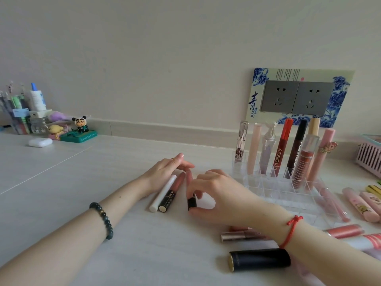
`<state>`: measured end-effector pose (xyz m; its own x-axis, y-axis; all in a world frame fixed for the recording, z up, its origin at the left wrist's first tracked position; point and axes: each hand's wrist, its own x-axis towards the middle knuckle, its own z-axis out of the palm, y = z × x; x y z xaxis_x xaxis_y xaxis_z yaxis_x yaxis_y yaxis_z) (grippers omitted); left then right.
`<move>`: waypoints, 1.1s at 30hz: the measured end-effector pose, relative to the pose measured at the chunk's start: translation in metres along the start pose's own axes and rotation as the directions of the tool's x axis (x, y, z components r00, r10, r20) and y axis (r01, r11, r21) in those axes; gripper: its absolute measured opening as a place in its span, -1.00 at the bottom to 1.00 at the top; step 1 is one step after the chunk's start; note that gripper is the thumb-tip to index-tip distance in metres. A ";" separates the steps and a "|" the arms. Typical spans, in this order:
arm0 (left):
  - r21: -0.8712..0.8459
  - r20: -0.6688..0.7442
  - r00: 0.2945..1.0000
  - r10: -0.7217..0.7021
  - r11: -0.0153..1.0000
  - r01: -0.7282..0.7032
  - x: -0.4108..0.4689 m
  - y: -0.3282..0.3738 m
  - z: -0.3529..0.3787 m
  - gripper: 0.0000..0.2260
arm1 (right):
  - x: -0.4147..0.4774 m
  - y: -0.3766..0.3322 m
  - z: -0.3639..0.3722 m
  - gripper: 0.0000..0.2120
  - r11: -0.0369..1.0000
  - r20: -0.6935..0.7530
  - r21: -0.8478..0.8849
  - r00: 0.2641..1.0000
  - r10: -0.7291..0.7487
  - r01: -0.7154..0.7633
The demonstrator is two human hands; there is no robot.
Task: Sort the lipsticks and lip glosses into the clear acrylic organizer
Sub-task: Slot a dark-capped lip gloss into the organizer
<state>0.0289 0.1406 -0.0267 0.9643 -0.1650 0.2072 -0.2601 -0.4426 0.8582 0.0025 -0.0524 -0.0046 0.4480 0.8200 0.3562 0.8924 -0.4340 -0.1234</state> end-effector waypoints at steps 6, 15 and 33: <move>-0.011 -0.095 0.990 0.100 0.995 -0.102 0.003 0.006 -0.006 -0.69 | -0.005 0.005 -0.020 -0.85 0.998 -0.113 0.051 0.993 0.033 -0.027; -0.030 -0.045 0.977 0.211 0.977 -0.212 0.011 0.025 0.006 -0.69 | -0.018 0.011 -0.064 -0.87 0.990 -0.383 0.137 0.921 0.073 -0.022; 0.105 -0.012 0.962 0.272 0.957 -0.269 0.031 0.096 0.081 -0.91 | -0.045 0.039 -0.152 -0.79 0.960 -0.461 0.132 0.842 0.280 -0.247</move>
<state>0.0295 0.0216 0.0246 0.8578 -0.2683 0.4383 -0.5137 -0.4722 0.7163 0.0092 -0.1625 0.1151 0.6023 0.3971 0.6925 0.7533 -0.5697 -0.3285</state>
